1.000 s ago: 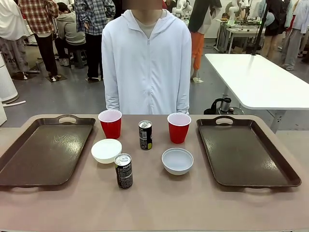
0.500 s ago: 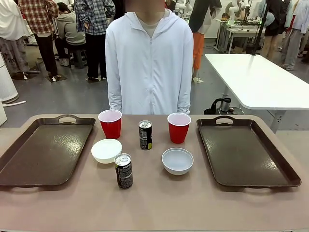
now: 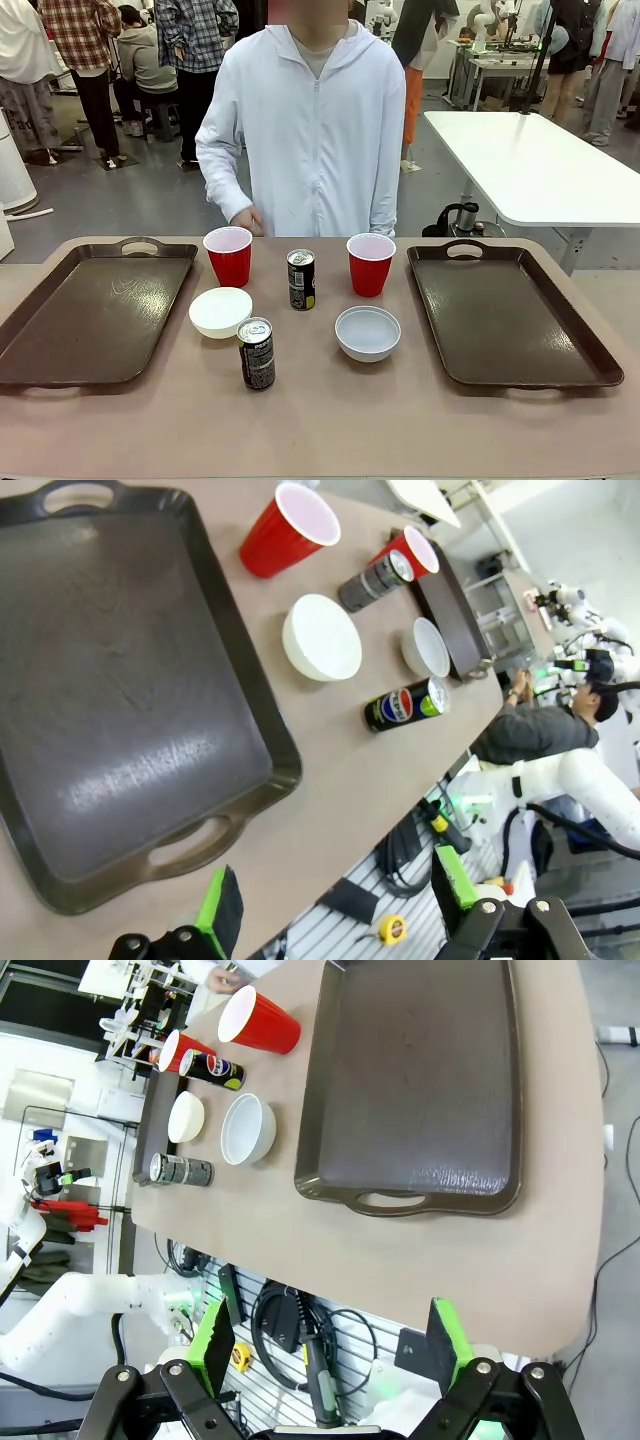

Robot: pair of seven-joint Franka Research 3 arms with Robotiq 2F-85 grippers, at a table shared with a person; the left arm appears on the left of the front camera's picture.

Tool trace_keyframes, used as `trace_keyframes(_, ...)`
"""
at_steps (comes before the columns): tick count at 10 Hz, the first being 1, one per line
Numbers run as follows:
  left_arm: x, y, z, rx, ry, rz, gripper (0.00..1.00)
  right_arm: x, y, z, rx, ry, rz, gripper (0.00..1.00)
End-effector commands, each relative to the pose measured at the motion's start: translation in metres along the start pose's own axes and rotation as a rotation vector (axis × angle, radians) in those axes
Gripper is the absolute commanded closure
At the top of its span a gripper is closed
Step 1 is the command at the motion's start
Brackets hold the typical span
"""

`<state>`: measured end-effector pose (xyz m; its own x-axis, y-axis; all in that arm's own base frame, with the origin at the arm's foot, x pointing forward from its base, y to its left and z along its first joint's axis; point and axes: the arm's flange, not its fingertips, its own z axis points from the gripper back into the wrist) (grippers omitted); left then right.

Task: Prepare tableware on both trays.
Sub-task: Pick up a Picnic Bowl from the table and place it on a Handle tray.

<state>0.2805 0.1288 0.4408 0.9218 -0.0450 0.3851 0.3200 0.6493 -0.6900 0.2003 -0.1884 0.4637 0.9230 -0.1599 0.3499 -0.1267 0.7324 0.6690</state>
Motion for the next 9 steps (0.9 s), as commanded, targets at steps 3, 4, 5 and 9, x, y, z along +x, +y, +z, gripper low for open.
trace_keyframes(3,-0.001,0.001,0.002,-0.004,-0.008,0.003,0.0,-0.001,0.001,0.0,0.002,0.005,0.003,0.0)
trace_keyframes(4,-0.001,0.001,0.002,-0.004,-0.008,0.003,0.0,-0.001,0.001,0.0,0.002,0.005,0.003,0.0)
trace_keyframes(5,-0.001,0.001,0.002,-0.004,-0.008,0.003,0.0,-0.001,0.001,0.0,0.002,0.005,0.003,0.0)
trace_keyframes(9,-0.001,0.001,0.002,-0.004,-0.008,0.003,0.0,0.014,0.026,-0.006,-0.02,0.053,0.027,0.0)
